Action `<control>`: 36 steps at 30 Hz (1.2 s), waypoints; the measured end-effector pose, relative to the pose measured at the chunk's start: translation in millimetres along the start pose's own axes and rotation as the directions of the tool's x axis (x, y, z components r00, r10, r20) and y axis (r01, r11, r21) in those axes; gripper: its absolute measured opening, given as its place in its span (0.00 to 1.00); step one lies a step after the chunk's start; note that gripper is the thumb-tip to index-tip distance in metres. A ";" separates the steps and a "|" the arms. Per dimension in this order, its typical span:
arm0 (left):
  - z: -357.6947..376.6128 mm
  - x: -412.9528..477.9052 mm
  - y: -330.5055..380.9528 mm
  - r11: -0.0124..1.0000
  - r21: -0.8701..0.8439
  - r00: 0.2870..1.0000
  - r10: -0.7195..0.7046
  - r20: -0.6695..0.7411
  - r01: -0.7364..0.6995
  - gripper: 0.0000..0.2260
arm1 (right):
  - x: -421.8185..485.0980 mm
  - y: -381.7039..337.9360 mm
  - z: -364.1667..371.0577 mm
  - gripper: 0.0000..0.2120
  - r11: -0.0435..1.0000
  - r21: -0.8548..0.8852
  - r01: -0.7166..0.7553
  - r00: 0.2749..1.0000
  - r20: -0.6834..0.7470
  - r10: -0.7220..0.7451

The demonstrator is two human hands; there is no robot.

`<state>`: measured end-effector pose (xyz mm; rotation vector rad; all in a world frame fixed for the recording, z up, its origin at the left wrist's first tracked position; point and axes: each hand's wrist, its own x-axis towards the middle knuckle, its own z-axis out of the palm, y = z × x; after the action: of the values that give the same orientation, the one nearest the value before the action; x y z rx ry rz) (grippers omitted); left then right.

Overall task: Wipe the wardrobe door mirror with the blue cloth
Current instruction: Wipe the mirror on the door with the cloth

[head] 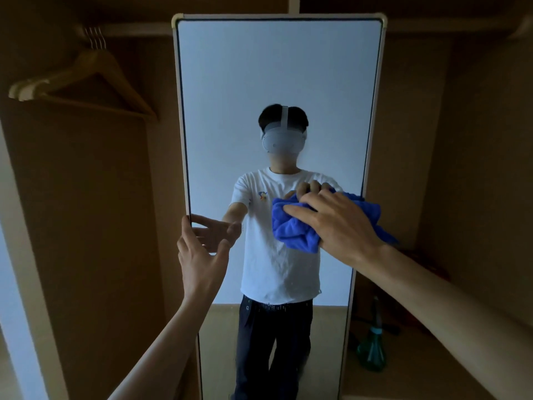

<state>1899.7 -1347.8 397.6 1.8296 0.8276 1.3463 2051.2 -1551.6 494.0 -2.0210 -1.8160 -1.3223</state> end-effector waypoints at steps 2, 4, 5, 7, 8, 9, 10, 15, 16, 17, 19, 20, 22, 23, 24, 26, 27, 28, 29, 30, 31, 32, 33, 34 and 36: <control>-1.2 0.1 -0.2 1.000 0.000 1.000 0.000 0.010 0.000 0.41 | 7.9 11.5 -11.1 0.13 1.000 -0.016 -0.018 0.998 -0.063 0.017; -1.4 0.0 0.0 1.000 0.002 1.000 0.000 0.013 0.000 0.41 | 16.8 26.3 -25.3 0.15 0.997 -0.049 -0.051 0.995 -0.093 0.046; -1.0 -0.4 0.3 1.000 0.003 1.000 -0.001 0.010 0.001 0.40 | 20.8 33.8 -32.8 0.16 0.997 -0.059 -0.058 0.993 -0.107 0.051; -0.2 -1.7 1.1 1.000 0.006 1.000 -0.005 0.001 0.005 0.40 | 28.4 47.3 -43.1 0.15 0.995 -0.072 -0.064 0.990 -0.131 0.054; 0.3 -2.2 1.3 1.000 0.008 1.000 -0.005 -0.001 0.005 0.40 | 31.2 51.7 -46.2 0.14 0.994 -0.077 -0.071 0.991 -0.121 0.061; 0.8 -2.5 1.3 1.000 0.014 1.000 -0.005 -0.003 0.005 0.40 | 33.3 53.9 -47.8 0.14 0.994 -0.078 -0.071 0.993 -0.103 0.063; 1.5 -2.6 1.3 1.000 0.022 1.000 -0.003 -0.006 0.003 0.40 | 33.0 54.7 -47.7 0.14 0.995 -0.076 -0.067 0.994 -0.091 0.060; 4.8 -4.2 -0.8 0.999 0.042 1.000 0.005 -0.026 -0.004 0.40 | 12.7 49.4 -34.0 0.25 0.990 -0.070 -0.119 0.991 -0.064 0.115; 5.3 -4.2 -1.4 0.999 0.050 1.000 0.005 -0.031 -0.004 0.40 | 7.1 45.8 -30.4 0.25 0.990 -0.064 -0.125 0.992 -0.038 0.123; 5.7 -4.2 -1.8 0.998 0.055 0.999 0.004 -0.033 -0.003 0.40 | 0.3 41.4 -26.8 0.21 0.992 -0.054 -0.115 0.993 -0.024 0.114; 6.3 -3.8 -2.2 0.998 0.058 0.999 0.004 -0.034 -0.002 0.41 | -14.2 31.3 -20.0 0.17 0.997 -0.013 -0.076 0.997 -0.022 0.076; 6.5 -3.9 -2.0 0.998 0.057 0.999 0.003 -0.036 -0.001 0.41 | -21.8 26.1 -17.3 0.18 0.998 0.002 -0.056 0.998 -0.016 0.056; 6.1 -4.6 -0.6 0.998 0.056 0.999 -0.006 -0.038 0.008 0.41 | -35.0 18.7 -10.5 0.19 0.999 0.005 -0.042 0.999 -0.002 0.042; 5.5 -5.0 0.1 0.998 0.055 0.999 -0.010 -0.035 0.012 0.41 | -39.7 17.0 -7.5 0.18 0.998 -0.006 -0.056 0.998 0.009 0.056; 4.9 -5.3 0.9 0.998 0.055 0.999 -0.012 -0.031 0.014 0.40 | -42.2 16.8 -5.5 0.18 0.997 -0.017 -0.071 0.997 0.024 0.072; 2.6 -5.8 2.0 0.998 0.056 1.000 -0.008 -0.021 0.009 0.40 | -41.1 18.9 -4.2 0.19 0.997 -0.022 -0.074 0.995 0.065 0.075; 1.1 -6.0 2.3 0.998 0.054 1.000 -0.006 -0.014 0.007 0.40 | -39.3 21.5 -4.9 0.19 0.997 -0.001 -0.079 0.993 0.083 0.078; -0.5 -6.1 2.4 0.999 0.051 1.000 -0.006 -0.005 0.006 0.40 | -37.6 24.7 -6.5 0.19 0.996 0.030 -0.086 0.992 0.090 0.083; -2.1 -6.0 2.5 0.999 0.048 1.000 -0.006 0.006 0.006 0.40 | -35.5 27.7 -10.1 0.20 0.993 0.057 -0.102 0.992 0.076 0.098; -3.7 -6.1 2.5 0.999 0.047 1.000 -0.007 0.015 0.006 0.40 | -33.3 32.8 -13.7 0.22 0.990 0.063 -0.124 0.992 0.041 0.122; -4.9 -6.1 2.7 0.999 0.048 1.000 -0.006 0.023 0.005 0.40 | -30.2 38.1 -18.9 0.24 0.987 0.054 -0.154 0.988 0.000 0.155; -5.7 -6.1 2.8 0.999 0.049 1.000 -0.004 0.026 0.002 0.40 | -26.0 44.2 -24.9 0.26 0.980 0.052 -0.190 0.980 -0.043 0.192; -6.2 -6.4 2.8 0.999 0.050 1.000 -0.002 0.028 0.001 0.40 | -21.4 49.6 -31.4 0.27 0.969 0.063 -0.240 0.967 -0.070 0.244; -6.2 -6.4 3.1 0.999 0.051 1.000 -0.002 0.029 0.001 0.40 | -17.1 54.6 -37.1 0.28 0.956 0.084 -0.281 0.953 -0.092 0.288; -5.9 -6.5 3.7 0.999 0.049 1.000 -0.007 0.031 0.005 0.40 | -11.8 59.2 -44.0 0.29 0.948 0.124 -0.292 0.941 -0.141 0.308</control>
<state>1892.7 -1354.1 398.5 1.8798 0.8563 1.3013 2080.4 -1603.2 539.5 -1.9782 -1.4085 -1.2342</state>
